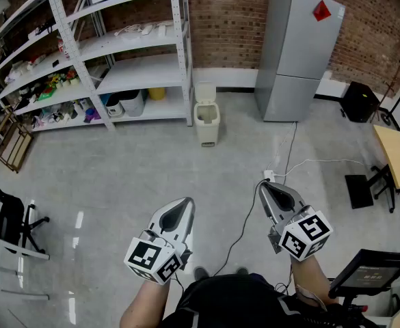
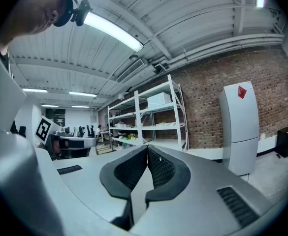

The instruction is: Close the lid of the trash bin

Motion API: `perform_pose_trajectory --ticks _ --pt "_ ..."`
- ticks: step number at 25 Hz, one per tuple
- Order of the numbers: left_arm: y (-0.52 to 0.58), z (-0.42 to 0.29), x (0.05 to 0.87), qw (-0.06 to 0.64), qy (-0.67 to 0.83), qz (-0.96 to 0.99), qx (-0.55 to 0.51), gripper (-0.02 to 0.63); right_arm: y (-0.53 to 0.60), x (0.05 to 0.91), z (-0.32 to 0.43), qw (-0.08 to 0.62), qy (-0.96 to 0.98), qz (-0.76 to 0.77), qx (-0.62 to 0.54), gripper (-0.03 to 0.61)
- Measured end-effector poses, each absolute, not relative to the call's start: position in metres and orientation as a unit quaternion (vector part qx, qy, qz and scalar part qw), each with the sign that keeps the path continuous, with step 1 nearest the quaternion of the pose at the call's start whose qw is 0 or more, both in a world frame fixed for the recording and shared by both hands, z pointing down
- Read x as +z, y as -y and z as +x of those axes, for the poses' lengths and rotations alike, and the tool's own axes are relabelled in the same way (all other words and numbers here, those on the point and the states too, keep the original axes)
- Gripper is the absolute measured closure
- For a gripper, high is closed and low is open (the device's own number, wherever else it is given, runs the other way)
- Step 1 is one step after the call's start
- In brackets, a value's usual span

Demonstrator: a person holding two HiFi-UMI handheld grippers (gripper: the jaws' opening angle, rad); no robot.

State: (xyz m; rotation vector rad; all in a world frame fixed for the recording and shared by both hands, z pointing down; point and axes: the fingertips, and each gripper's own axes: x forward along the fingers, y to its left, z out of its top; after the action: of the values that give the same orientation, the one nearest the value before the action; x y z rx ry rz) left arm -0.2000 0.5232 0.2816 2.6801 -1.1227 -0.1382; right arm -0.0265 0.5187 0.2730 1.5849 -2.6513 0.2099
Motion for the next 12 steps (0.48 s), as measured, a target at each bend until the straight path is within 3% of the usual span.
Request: perform_pose_trajectory --ticks 12 --pt "-0.481 -0.230 0.302 0.147 0.369 0.917 -0.043 0.615 -0.492 0.285 -0.058 0.034 0.847 0.524 0.078 0.571"
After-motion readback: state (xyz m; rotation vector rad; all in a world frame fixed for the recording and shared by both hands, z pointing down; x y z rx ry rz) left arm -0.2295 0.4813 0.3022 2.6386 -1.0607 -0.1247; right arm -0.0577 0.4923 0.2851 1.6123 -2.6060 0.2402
